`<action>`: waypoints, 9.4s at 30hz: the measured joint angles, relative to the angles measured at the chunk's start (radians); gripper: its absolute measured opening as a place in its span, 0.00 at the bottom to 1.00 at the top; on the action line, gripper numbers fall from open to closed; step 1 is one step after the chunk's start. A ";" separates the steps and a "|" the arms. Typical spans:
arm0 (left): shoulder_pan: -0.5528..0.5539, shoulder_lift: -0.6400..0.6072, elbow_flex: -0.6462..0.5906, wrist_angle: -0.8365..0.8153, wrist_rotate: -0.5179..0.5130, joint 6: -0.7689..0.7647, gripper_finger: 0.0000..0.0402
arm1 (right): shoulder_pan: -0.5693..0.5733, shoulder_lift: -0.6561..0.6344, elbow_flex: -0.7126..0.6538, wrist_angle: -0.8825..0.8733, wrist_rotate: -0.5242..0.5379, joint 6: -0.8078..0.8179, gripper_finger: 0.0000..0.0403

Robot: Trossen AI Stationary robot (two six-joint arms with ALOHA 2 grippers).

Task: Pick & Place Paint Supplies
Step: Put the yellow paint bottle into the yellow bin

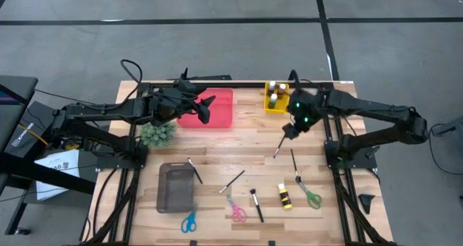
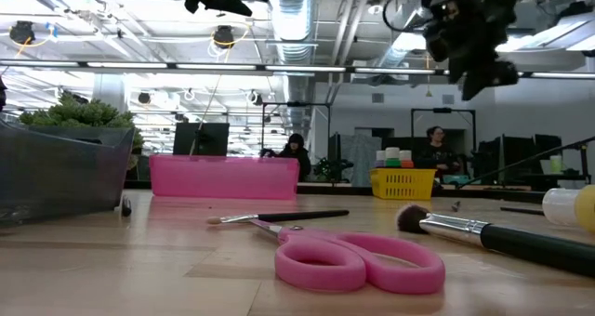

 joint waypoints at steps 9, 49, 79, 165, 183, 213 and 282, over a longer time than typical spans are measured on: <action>-0.003 0.000 0.000 0.000 0.024 0.036 0.58 | 0.230 0.099 0.000 -0.003 0.008 0.308 0.55; -0.056 0.000 0.001 -0.014 0.088 0.063 0.58 | 0.481 0.655 0.000 0.311 -0.185 0.453 0.67; -0.056 0.000 0.001 -0.014 0.087 0.060 0.58 | 0.494 0.653 -0.059 0.312 -0.185 0.452 0.33; -0.039 -0.004 0.000 0.017 0.154 -0.008 0.58 | 1.016 0.424 -0.077 0.599 0.360 1.616 0.66; -0.039 -0.025 0.000 0.027 0.154 -0.016 0.58 | 0.999 0.585 -0.125 0.731 0.388 1.616 0.66; -0.039 -0.038 0.000 0.024 0.120 -0.024 0.58 | 0.558 0.239 -0.353 0.664 0.680 1.442 0.66; -0.017 -0.038 0.000 0.016 0.140 0.036 0.58 | 0.285 0.522 0.041 0.862 0.365 -0.690 0.66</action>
